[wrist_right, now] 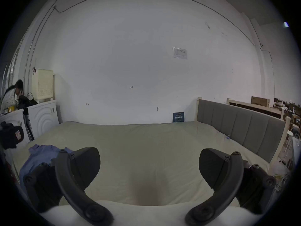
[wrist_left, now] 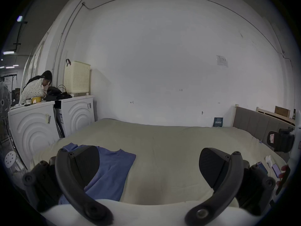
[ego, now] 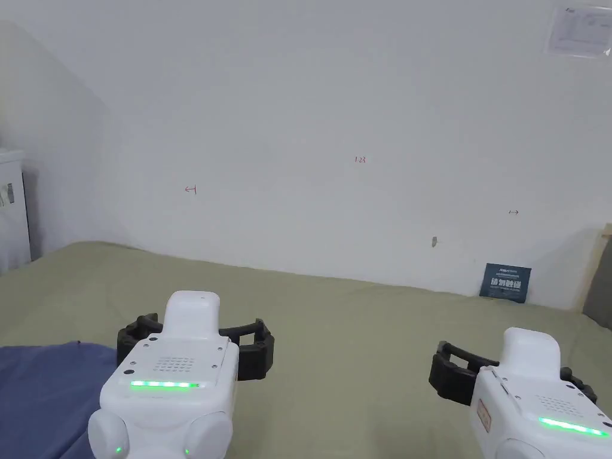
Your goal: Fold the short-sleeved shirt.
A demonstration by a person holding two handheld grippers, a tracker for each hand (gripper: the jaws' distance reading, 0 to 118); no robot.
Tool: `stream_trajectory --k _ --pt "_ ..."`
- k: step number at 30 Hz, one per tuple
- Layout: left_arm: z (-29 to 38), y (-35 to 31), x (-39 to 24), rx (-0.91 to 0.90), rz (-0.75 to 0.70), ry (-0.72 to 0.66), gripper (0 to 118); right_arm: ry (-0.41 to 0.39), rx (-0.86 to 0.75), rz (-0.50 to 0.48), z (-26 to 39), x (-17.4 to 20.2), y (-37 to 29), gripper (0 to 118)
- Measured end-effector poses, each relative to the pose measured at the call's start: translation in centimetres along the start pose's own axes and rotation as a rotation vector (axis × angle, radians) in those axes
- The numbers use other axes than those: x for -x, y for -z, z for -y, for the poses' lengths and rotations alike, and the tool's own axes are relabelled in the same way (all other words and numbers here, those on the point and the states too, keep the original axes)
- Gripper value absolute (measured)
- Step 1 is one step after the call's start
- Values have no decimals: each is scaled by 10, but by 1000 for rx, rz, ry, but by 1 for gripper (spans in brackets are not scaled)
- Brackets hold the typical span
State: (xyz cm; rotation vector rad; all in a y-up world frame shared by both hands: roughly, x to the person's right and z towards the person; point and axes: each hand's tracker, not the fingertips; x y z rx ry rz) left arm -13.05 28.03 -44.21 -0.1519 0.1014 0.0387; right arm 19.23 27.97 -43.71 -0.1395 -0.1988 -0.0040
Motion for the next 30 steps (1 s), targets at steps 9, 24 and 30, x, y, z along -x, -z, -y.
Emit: stream_trajectory --k 9,24,30 --pt "-2 0 8 -17 0 13 118 -49 3 -20 6 -3 -1 118" --pt "7 -5 0 -3 5 55 0 -48 31 -23 10 -3 -19 1" --pt "1 -19 17 -7 -44 70 0 -88 58 -81 10 15 -23 1"
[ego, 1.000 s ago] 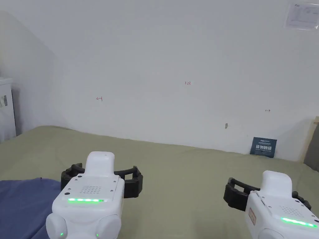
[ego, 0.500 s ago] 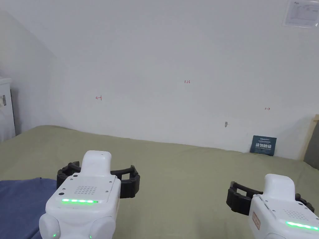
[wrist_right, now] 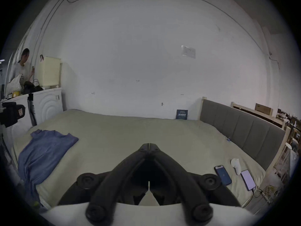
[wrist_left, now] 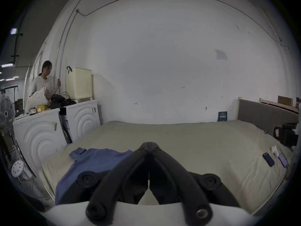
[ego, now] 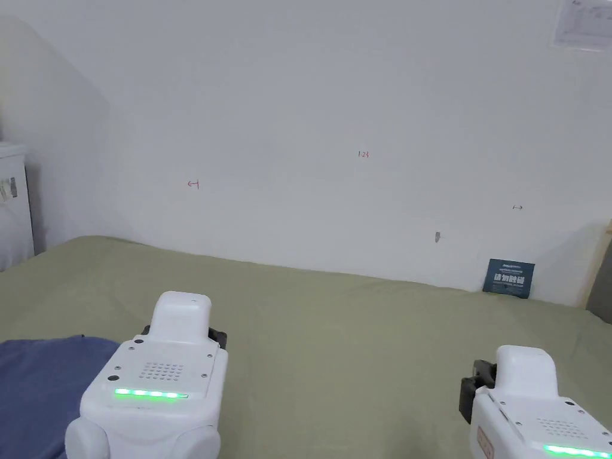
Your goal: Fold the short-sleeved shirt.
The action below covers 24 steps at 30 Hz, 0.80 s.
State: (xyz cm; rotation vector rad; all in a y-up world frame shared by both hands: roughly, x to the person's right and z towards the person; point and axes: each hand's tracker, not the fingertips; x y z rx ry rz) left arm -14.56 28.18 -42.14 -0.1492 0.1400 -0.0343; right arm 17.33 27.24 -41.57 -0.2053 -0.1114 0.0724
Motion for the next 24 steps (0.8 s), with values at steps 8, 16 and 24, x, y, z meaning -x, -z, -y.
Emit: stream_trajectory --k 8,16,24 --pt "-6 -58 101 -7 -259 -2 0 -28 -33 -303 -12 111 -2 1" --pt "19 -136 187 52 -541 -42 0 -62 -27 -713 -6 247 -33 1" --pt "29 -84 214 196 -452 -50 0 -101 10 -734 10 238 -16 1"
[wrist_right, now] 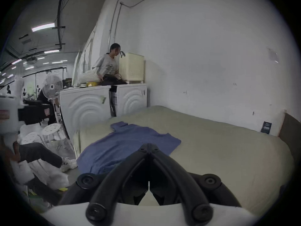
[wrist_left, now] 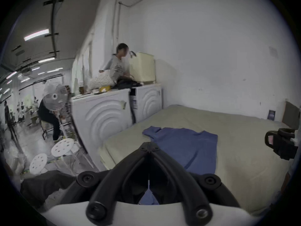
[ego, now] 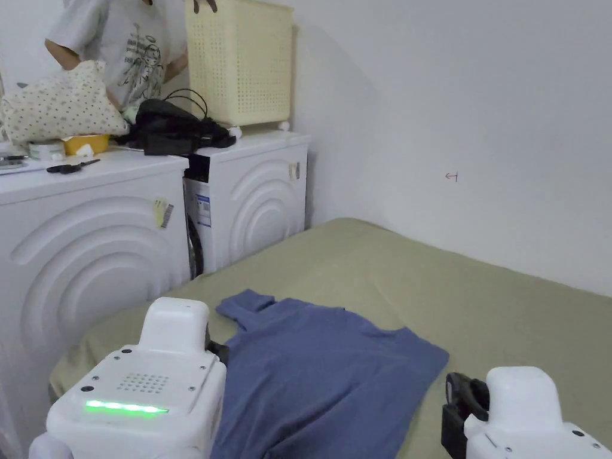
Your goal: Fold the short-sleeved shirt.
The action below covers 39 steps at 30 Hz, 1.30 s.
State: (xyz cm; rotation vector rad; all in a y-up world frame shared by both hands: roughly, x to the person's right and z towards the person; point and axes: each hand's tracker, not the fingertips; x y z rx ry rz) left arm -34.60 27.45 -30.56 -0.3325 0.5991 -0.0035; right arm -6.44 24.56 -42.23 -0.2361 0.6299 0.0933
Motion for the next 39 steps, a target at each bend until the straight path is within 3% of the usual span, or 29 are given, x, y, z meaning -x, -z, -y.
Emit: stream_trajectory --k 7,10,12,13,15,16,19,25,26,27,28,29,30,31,34,37,39 --pt "-54 144 -76 31 232 120 0 41 80 253 23 -105 -20 1" --pt "-67 230 -116 145 383 145 0 76 120 354 29 -148 -26 1" --pt "-65 296 -142 337 529 122 1 107 154 402 36 -175 -26 1" --pt "-60 326 -154 457 599 110 28 139 177 410 39 -187 -25 1" --pt "-45 371 -180 673 597 143 111 184 208 429 46 -206 -23 1" --pt "-35 388 -195 770 602 205 116 184 216 439 51 -213 -21 1" --pt "-3 405 -230 793 661 366 115 165 232 452 63 -223 -15 1" --pt "48 440 -258 869 568 283 111 153 292 401 91 -220 -2 1" --pt "51 439 -256 862 594 236 104 159 302 396 95 -219 0 1" --pt "50 438 -248 801 547 251 93 163 319 393 98 -217 1 1" --pt "46 433 -245 751 524 262 74 164 327 384 101 -215 0 1" --pt "40 428 -241 729 535 255 50 170 328 372 103 -212 -1 1" --pt "34 423 -238 710 565 229 14 172 327 364 105 -210 -2 1" --pt "28 418 -230 685 566 215 3 172 328 359 106 -208 -3 1" --pt "4 400 -224 652 641 136 3 175 333 349 107 -203 -5 1" --pt "-25 370 -250 580 705 234 3 210 329 341 103 -202 -12 1" --pt "-48 345 -279 498 835 303 3 232 315 336 102 -204 -19 1"
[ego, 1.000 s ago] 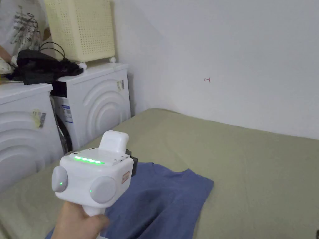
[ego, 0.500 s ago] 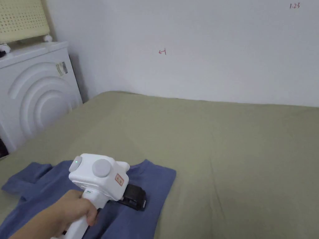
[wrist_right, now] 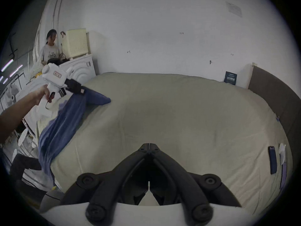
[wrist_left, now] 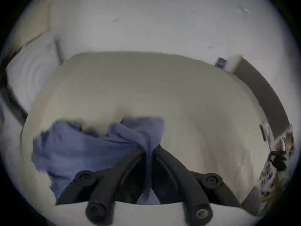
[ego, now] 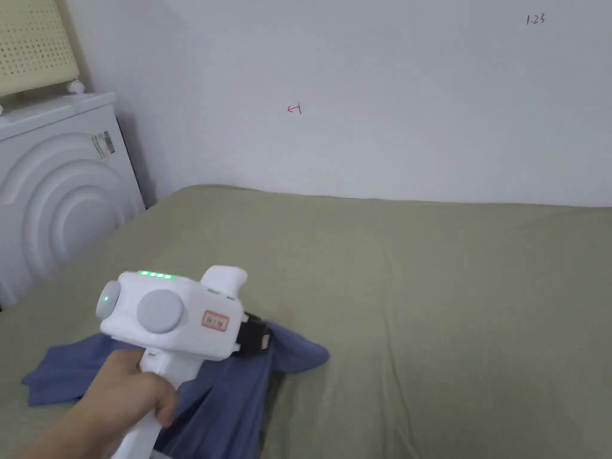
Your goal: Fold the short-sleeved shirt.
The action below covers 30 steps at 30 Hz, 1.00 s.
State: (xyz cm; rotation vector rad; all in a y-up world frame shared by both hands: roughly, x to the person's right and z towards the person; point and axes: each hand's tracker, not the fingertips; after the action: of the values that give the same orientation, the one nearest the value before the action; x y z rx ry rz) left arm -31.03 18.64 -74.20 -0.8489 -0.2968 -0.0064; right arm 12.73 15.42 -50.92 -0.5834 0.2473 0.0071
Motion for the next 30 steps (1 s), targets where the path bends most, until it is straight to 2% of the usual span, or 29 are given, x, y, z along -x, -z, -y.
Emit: stream_trajectory --k 4,8,12,16,19,21,22,23,24,25,27,30 --pt "-59 6 -89 -97 208 92 3 27 -17 20 -1 -8 -19 1" --pt "-107 43 -207 -102 396 211 3 67 -30 52 3 -24 -44 1" --pt "-113 88 -323 -13 544 362 3 108 -30 108 8 -44 -66 1" --pt "-90 127 -408 94 666 430 3 147 -27 145 14 -62 -78 1" --pt "-61 153 -454 184 661 506 3 164 -33 161 18 -71 -85 1" --pt "-42 170 -470 234 604 545 5 171 -43 170 19 -74 -91 1" --pt "-37 174 -473 243 581 540 16 175 -49 174 19 -74 -94 1" --pt "-31 177 -475 238 569 520 38 175 -58 171 19 -76 -97 1" --pt "-32 178 -470 253 574 490 74 176 -64 175 19 -76 -101 1" --pt "-32 175 -467 287 577 458 104 176 -67 178 19 -76 -103 1" --pt "-45 143 -444 246 668 381 105 171 -73 181 17 -77 -109 1" --pt "-66 71 -392 152 678 364 105 151 -85 189 10 -81 -113 1"
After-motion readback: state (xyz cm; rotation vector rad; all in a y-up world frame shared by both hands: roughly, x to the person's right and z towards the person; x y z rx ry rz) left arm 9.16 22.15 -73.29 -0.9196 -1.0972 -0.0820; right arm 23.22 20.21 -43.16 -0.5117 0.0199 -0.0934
